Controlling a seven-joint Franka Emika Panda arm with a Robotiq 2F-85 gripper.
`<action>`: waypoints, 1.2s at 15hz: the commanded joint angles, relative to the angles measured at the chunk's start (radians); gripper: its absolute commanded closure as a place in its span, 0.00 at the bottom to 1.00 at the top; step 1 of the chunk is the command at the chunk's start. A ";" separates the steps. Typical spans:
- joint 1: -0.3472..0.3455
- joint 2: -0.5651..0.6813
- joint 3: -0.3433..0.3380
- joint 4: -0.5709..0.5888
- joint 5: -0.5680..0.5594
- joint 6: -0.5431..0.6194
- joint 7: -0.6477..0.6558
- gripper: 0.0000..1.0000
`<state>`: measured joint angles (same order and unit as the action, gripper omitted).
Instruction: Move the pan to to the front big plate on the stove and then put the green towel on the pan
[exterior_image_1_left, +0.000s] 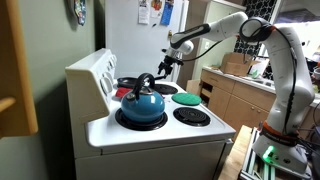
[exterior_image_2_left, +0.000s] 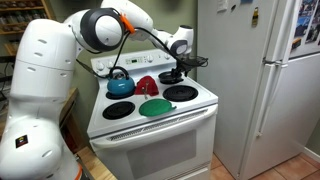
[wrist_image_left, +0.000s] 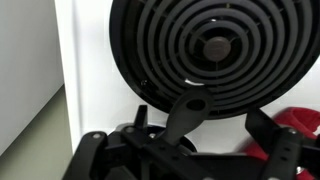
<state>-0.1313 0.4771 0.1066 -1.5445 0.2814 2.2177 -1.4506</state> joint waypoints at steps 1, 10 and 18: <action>-0.035 0.048 0.043 0.020 0.098 0.035 -0.039 0.00; -0.060 0.136 0.100 0.062 0.220 0.131 -0.051 0.00; -0.108 0.107 0.113 0.077 0.252 0.083 -0.058 0.43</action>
<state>-0.2086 0.5959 0.2135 -1.4720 0.5165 2.3360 -1.4881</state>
